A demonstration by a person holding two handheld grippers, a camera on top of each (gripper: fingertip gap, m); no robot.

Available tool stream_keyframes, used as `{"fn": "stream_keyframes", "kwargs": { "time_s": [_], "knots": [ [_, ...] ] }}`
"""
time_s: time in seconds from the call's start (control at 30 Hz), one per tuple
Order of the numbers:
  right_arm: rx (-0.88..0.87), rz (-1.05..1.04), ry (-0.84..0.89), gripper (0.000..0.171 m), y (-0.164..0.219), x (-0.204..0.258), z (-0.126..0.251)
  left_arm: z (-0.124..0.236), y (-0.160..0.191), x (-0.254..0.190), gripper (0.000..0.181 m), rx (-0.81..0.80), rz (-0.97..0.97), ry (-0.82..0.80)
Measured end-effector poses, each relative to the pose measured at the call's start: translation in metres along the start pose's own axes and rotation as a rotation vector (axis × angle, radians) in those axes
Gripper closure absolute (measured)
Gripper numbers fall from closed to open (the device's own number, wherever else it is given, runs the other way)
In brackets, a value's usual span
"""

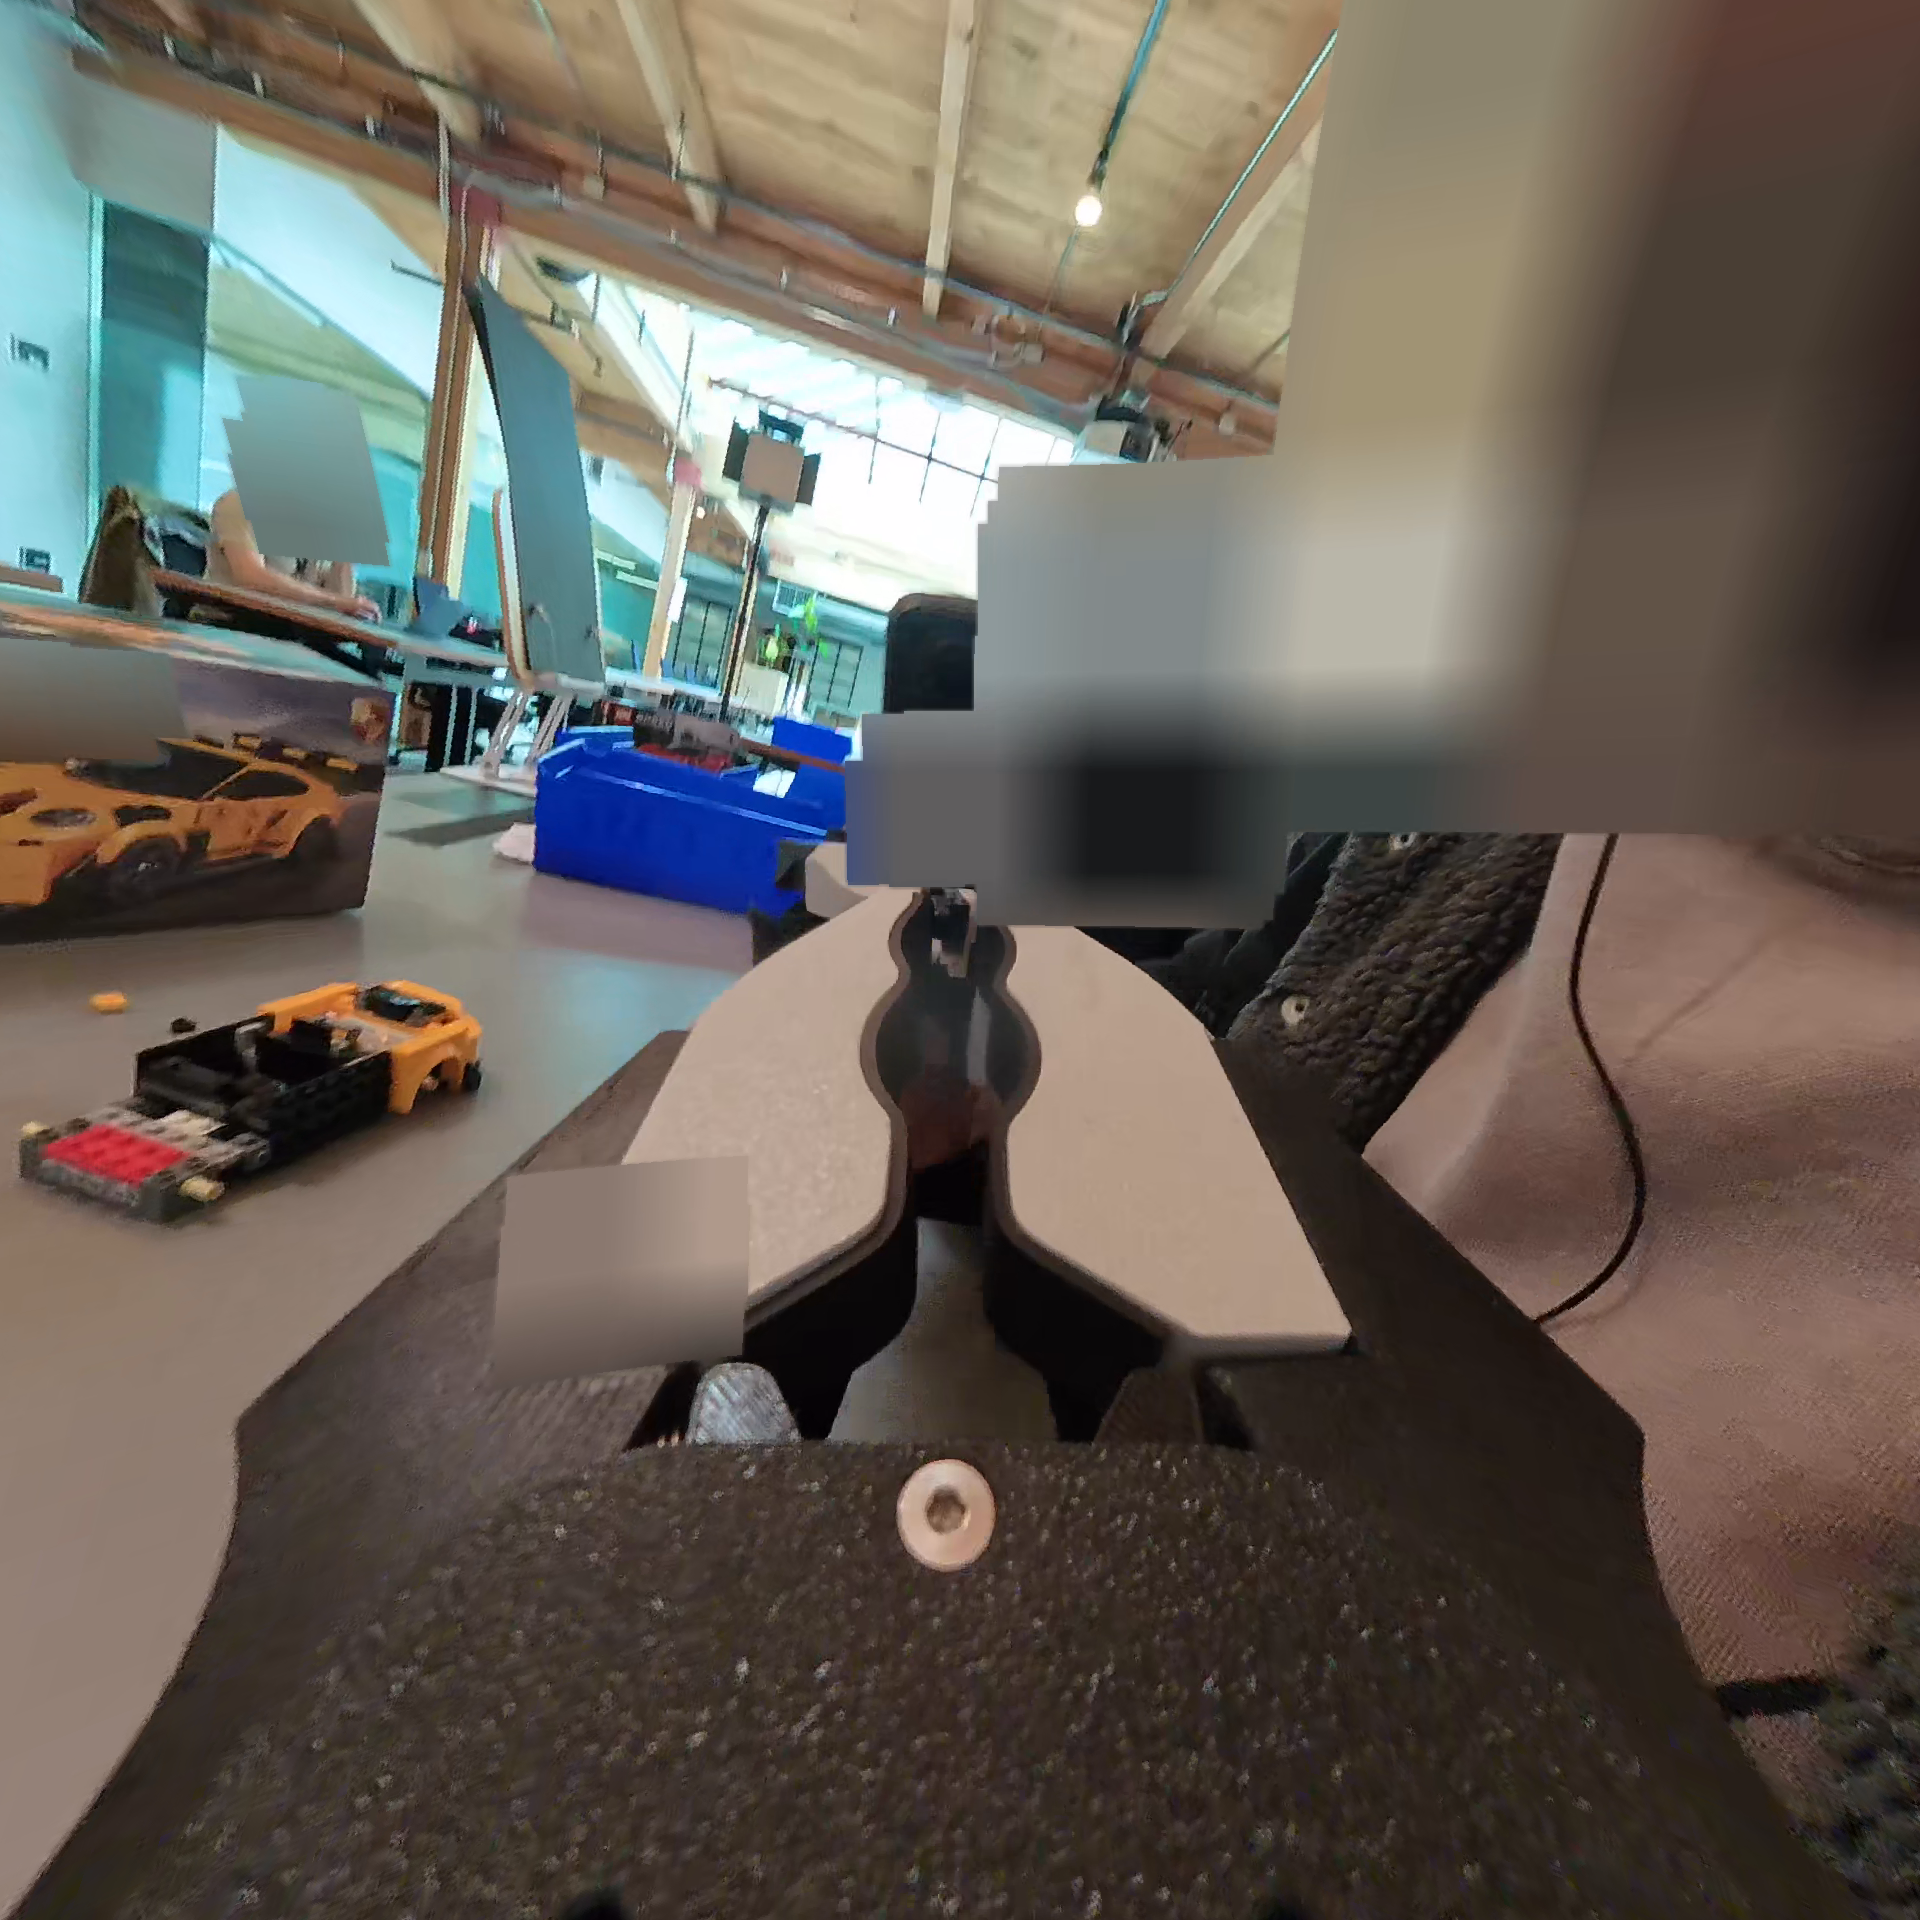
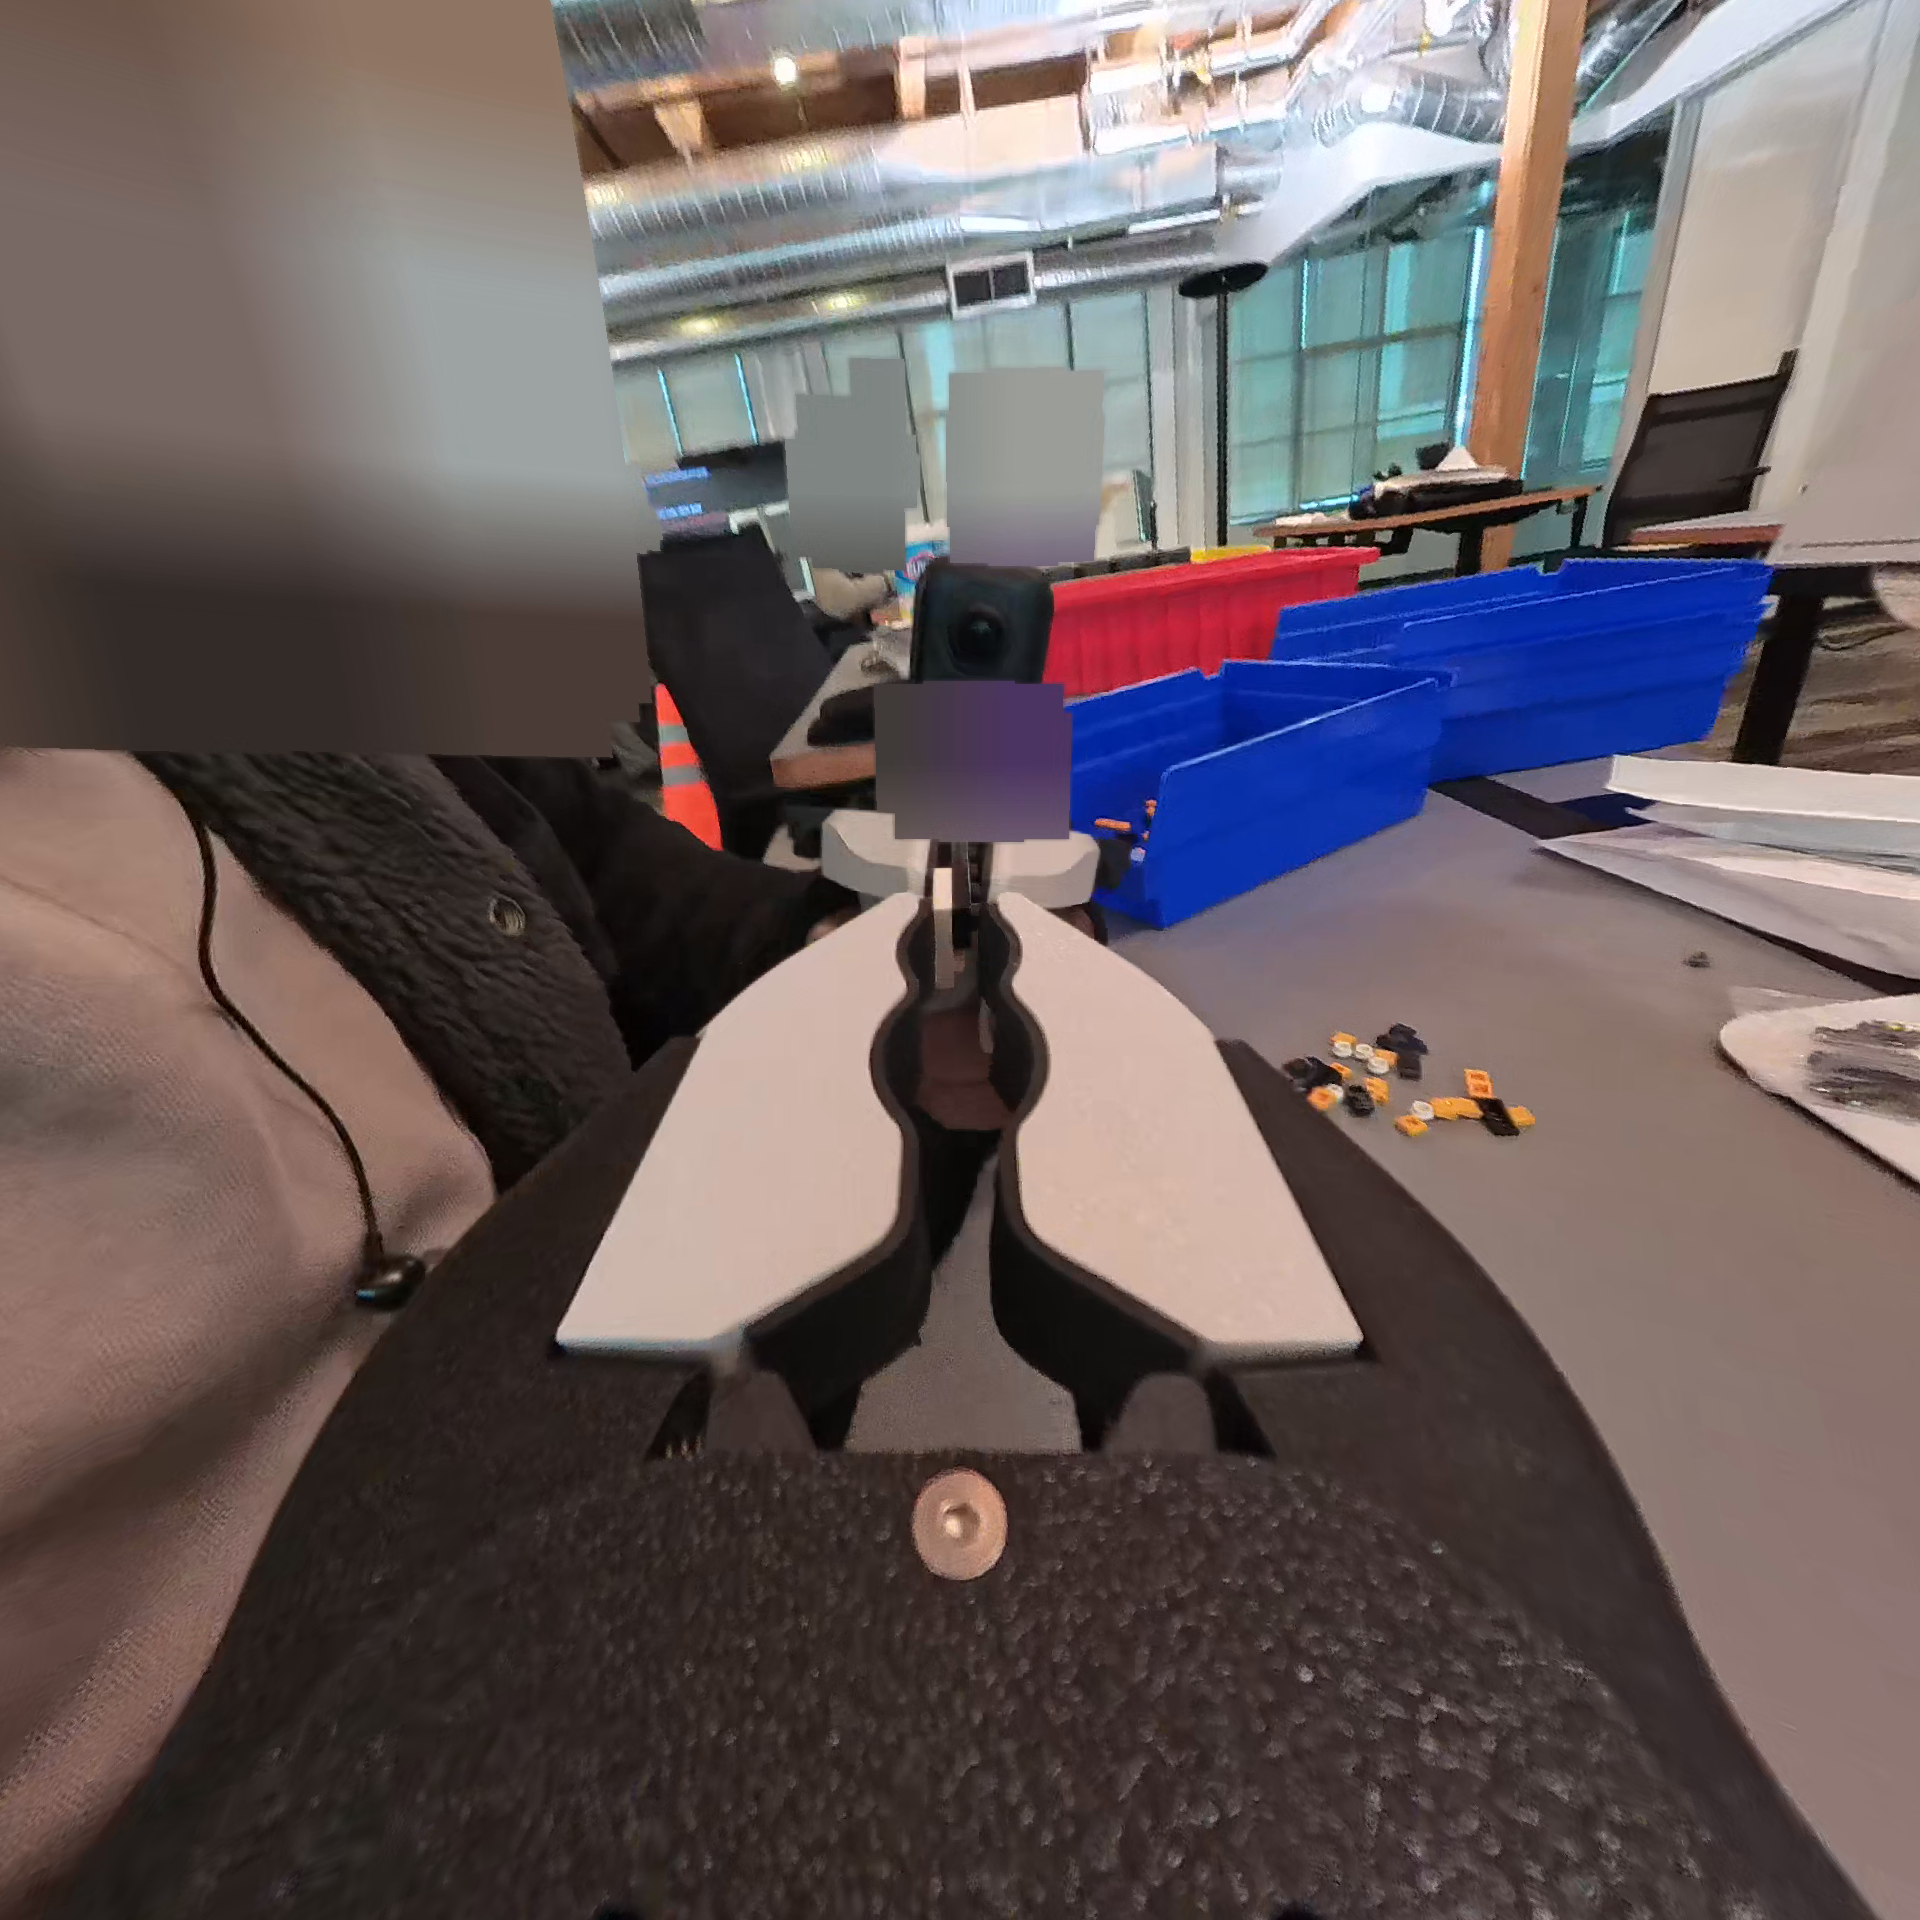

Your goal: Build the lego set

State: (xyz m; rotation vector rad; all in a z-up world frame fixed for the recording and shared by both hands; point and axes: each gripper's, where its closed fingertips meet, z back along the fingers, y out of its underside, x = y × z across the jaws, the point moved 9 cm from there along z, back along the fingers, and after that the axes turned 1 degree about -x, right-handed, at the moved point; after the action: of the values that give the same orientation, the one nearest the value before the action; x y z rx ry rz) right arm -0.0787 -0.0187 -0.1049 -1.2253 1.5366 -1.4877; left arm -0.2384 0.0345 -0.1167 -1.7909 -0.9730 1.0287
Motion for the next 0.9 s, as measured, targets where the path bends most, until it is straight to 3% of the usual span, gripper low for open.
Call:
{"fn": "stream_keyframes", "kwargs": {
  "time_s": [0.2, 0.33, 0.53, 0.63, 0.77, 0.9],
  "knots": [
    [0.093, 0.144, 0.03, 0.163, 0.005, 0.002, 0.001, 0.006, 0.001, 0.0, 0.173, 0.176, -0.166, -0.019],
    [0.121, 0.046, 0.031, 0.163, 0.007, -0.006, 0.004, 0.011, 0.001, 0.005, 0.176, 0.222, -0.191, -0.067],
    [0.139, -0.297, 0.008, 0.163, 0.015, -0.026, 0.007, 0.013, 0.007, 0.019, 0.177, 0.236, 0.065, -0.105],
    [0.093, -0.405, 0.012, 0.163, 0.019, -0.034, 0.009, 0.012, 0.012, 0.026, 0.176, 0.162, 0.251, -0.131],
    [0.06, -0.426, 0.05, 0.158, 0.022, -0.039, 0.012, 0.021, 0.014, 0.038, 0.177, 0.029, 0.397, -0.166],
    [0.067, -0.428, 0.074, 0.153, 0.027, -0.04, 0.008, 0.023, 0.015, 0.04, 0.177, -0.035, 0.418, -0.173]
  ]
}}
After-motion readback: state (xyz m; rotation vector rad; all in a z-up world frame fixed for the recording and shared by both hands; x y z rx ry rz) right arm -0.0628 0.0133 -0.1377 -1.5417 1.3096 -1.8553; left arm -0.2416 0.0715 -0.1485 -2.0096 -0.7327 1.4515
